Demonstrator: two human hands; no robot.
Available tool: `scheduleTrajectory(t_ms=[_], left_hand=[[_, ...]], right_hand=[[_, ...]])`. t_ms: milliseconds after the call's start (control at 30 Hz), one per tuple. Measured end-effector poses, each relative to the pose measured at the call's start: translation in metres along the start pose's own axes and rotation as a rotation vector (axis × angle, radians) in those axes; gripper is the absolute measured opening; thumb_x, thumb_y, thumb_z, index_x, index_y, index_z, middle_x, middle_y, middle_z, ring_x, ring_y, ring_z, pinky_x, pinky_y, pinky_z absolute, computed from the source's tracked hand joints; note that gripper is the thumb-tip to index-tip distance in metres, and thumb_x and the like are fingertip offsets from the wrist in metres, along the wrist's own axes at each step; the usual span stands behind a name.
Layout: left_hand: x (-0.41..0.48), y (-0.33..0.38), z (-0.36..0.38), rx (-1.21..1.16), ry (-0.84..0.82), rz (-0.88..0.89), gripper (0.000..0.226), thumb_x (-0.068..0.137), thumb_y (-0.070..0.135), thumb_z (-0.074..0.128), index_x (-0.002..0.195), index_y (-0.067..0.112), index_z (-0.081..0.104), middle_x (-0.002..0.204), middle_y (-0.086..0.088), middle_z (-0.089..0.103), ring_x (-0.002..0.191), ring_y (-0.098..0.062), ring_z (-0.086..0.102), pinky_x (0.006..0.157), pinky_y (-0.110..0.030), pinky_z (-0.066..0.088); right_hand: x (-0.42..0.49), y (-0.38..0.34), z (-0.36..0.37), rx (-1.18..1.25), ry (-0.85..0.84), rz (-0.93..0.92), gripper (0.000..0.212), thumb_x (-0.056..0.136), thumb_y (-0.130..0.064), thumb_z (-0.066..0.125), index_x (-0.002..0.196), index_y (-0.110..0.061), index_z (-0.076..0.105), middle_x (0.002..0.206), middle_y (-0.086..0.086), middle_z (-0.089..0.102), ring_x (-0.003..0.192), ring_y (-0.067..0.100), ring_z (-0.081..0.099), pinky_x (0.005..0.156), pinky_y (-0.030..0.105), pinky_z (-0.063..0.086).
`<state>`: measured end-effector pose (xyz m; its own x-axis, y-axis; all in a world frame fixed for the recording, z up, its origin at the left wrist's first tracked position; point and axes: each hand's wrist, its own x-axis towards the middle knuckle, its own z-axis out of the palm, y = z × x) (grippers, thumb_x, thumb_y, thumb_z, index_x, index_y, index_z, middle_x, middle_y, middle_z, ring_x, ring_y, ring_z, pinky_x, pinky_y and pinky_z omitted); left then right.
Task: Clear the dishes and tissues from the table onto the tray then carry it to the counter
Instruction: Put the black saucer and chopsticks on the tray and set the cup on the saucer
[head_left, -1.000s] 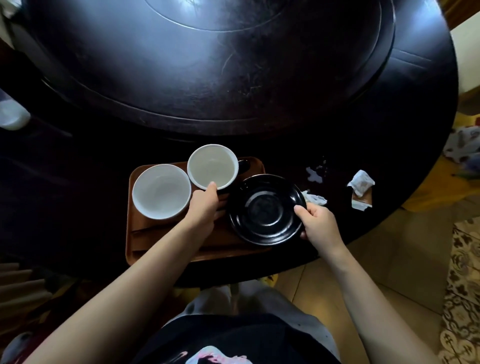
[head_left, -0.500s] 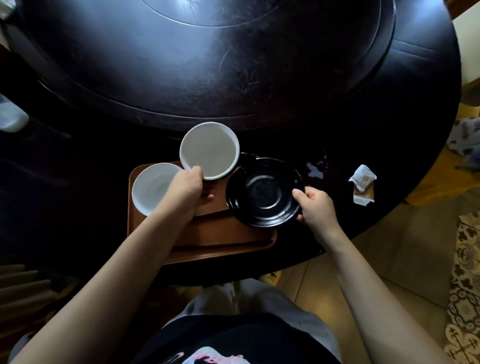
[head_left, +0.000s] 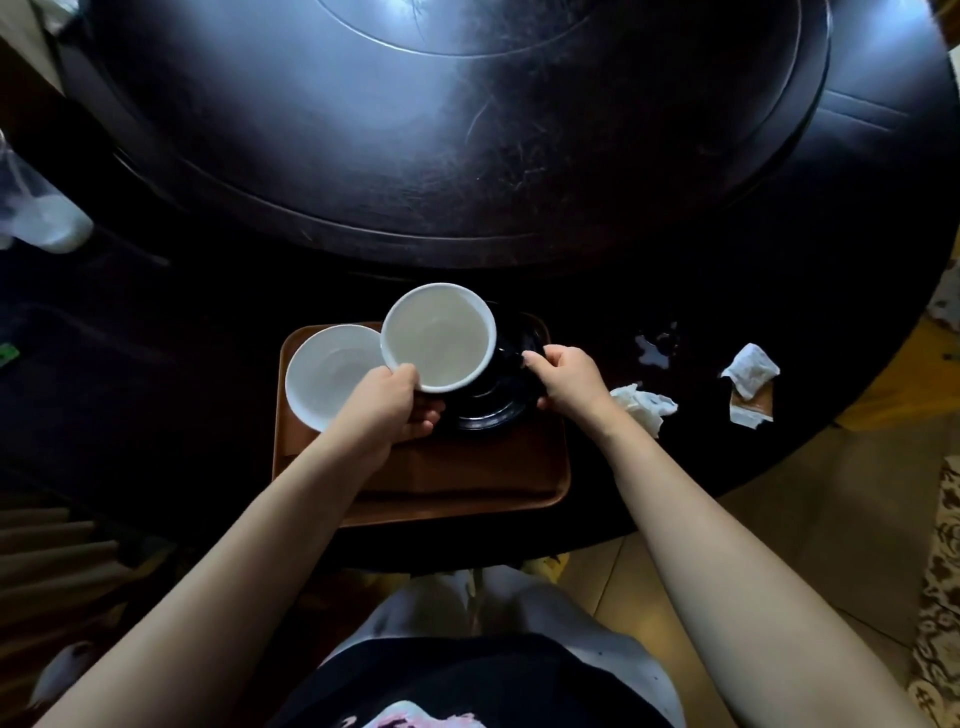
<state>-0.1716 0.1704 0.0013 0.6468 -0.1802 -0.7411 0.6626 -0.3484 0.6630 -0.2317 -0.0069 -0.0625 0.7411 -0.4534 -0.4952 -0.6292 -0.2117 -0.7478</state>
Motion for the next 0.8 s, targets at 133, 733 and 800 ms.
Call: scheduleTrajectory(t_ms=[133, 733, 800], left_hand=[[0.003, -0.007, 0.009, 0.025, -0.037, -0.003, 0.025, 0.09, 0.005, 0.03, 0.071, 0.009, 0.046, 0.06, -0.011, 0.053, 0.035, -0.009, 0.049, 0.034, -0.013, 0.041], [0.02, -0.017, 0.026, 0.083, -0.06, -0.013, 0.017, 0.09, 0.007, 0.031, 0.095, 0.0, 0.046, 0.063, -0.012, 0.054, 0.051, -0.017, 0.048, 0.033, -0.016, 0.043], [0.02, -0.017, 0.026, 0.085, -0.063, -0.011, 0.017, 0.09, 0.007, 0.031, 0.092, 0.0, 0.046, 0.064, -0.012, 0.054, 0.052, -0.017, 0.049, 0.033, -0.016, 0.043]], right_hand=[[-0.003, -0.002, 0.001, -0.074, 0.068, 0.046, 0.031, 0.09, -0.033, 0.057, 0.064, -0.019, 0.046, 0.049, -0.001, 0.052, 0.028, 0.005, 0.052, 0.041, 0.018, 0.043], [-0.068, 0.025, 0.017, -0.509, 0.093, -0.119, 0.029, 0.085, -0.016, 0.059, 0.11, -0.006, 0.051, 0.111, 0.011, 0.059, 0.107, 0.031, 0.055, 0.083, 0.04, 0.047], [-0.07, 0.031, 0.016, -0.563, 0.041, -0.176, 0.032, 0.084, -0.017, 0.061, 0.113, -0.007, 0.056, 0.111, 0.011, 0.058, 0.109, 0.03, 0.052, 0.089, 0.041, 0.047]])
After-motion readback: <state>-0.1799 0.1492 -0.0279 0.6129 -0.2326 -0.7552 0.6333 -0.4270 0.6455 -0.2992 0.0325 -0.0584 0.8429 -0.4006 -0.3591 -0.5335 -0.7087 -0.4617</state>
